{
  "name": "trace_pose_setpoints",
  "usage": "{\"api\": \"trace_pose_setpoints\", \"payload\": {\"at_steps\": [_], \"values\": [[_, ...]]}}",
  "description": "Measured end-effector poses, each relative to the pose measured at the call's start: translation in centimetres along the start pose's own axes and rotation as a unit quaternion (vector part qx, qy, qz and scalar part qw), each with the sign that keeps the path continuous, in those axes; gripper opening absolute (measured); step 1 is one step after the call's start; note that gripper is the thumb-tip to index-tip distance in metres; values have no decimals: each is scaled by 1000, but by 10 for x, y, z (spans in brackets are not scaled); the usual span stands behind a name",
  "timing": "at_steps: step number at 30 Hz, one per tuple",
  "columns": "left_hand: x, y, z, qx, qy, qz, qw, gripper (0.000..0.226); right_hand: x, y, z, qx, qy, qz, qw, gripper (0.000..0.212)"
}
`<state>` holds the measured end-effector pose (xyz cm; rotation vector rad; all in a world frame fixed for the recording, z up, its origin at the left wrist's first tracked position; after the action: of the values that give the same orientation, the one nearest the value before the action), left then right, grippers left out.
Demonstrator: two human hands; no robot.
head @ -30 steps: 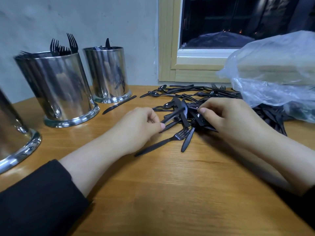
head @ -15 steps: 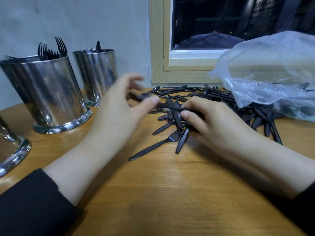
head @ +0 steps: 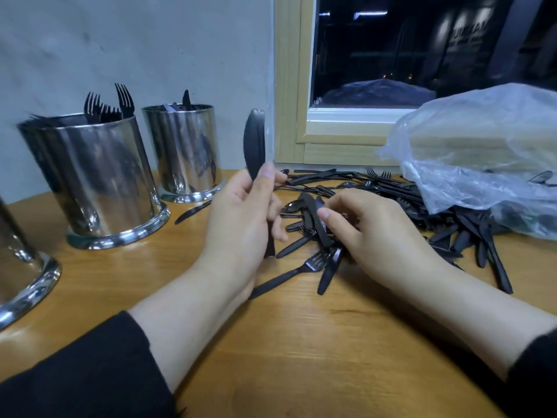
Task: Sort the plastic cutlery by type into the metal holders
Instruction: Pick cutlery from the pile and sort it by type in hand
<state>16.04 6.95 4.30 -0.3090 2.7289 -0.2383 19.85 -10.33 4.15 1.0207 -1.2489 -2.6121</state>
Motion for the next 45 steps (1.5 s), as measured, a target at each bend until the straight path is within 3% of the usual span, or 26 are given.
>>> {"api": "trace_pose_setpoints", "payload": {"at_steps": [3, 7, 14, 17, 22, 29, 37, 42, 45], "values": [[-4, 10, 7, -82, 39, -35, 995, 28, -18, -12, -18, 130, -35, 44, 990, 22], [-5, 11, 14, -103, 72, -37, 991, 29, -29, -26, -21, 202, -64, 104, 972, 38], [-6, 12, 17, -96, 82, -27, 992, 23, -30, -35, -20, 239, -84, 117, 960, 23], [-4, 11, 17, -99, 83, -20, 991, 23, -27, -32, -21, 196, -105, 117, 968, 17], [-4, 11, 16, -104, 84, -22, 991, 23, -23, -27, -20, 116, -157, 95, 976, 33], [-4, 14, 16, -99, 77, -19, 992, 22, -20, -19, -23, -19, -193, 33, 981, 29], [-3, 15, 15, -72, 69, -19, 995, 24, -19, -8, -16, -242, -170, -90, 951, 10], [-4, 14, 16, -39, 77, -34, 996, 24, -15, -17, 5, -420, -169, -19, 892, 15], [-4, 13, 15, -8, 78, -37, 996, 26, -12, -26, 13, -425, -149, 25, 892, 19]]}}
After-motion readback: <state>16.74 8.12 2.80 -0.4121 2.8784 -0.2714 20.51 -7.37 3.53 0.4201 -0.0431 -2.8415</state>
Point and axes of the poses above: each hand's wrist, its own x-axis away from the middle knuckle, its own y-axis out of the back of the hand, z = x × y, the point moved 4 cm from there along -x, towards the middle knuckle, and after that the axes turned 1 degree about -y, right-handed, at the moved point
